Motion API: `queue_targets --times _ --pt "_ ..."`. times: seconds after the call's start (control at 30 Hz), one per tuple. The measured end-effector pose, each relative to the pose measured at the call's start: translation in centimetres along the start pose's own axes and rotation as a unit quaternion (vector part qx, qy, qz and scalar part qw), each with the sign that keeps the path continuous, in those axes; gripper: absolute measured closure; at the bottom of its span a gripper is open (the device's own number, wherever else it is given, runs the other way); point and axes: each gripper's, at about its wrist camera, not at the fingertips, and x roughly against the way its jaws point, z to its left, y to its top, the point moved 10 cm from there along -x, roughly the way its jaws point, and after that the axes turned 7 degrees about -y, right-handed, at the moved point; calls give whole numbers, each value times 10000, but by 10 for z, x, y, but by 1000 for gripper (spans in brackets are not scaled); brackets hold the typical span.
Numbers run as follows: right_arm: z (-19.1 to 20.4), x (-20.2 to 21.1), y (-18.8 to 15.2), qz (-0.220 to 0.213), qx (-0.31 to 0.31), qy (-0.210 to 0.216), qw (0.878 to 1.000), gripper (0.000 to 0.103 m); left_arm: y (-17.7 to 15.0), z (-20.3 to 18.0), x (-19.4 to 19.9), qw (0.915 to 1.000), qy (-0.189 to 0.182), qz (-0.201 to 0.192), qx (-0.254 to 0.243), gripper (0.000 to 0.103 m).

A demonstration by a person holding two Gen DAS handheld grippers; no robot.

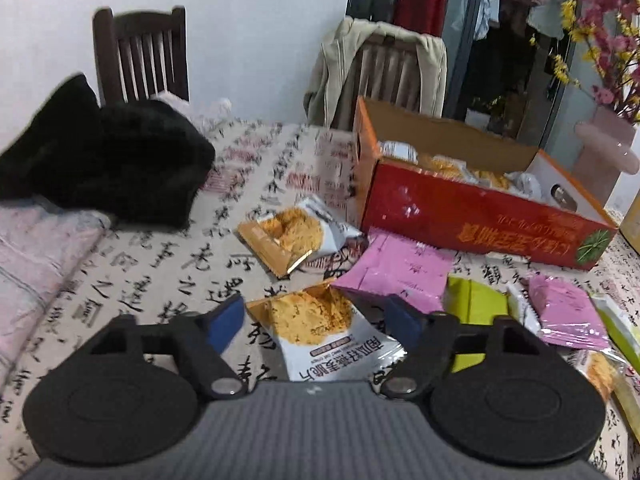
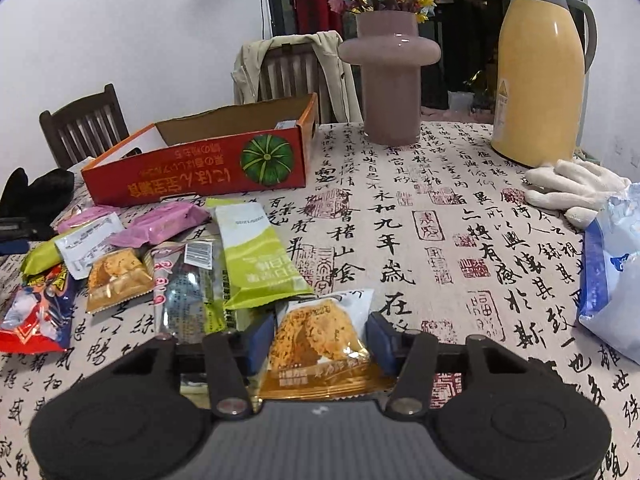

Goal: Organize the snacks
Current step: 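Grasp a golden cracker packet with the right gripper while the left gripper grasps a white cracker packet, then carry the golden packet in the right gripper into the box while the left gripper carries its packet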

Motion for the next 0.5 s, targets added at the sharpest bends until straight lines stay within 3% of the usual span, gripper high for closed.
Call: queue_targets --times 0.13,0.2,0.5 --pt "-3 1 0 -56 -21 53 10000 52 -5 2 -6 9998 135 -15 -153 38" --pt "-3 1 -1 -83 -67 77 9999 53 -5 6 -5 9991 316 -109 -258 57" --pt "-4 3 -3 -179 -63 148 9997 57 -14 7 34 9992 355 -54 -190 61"
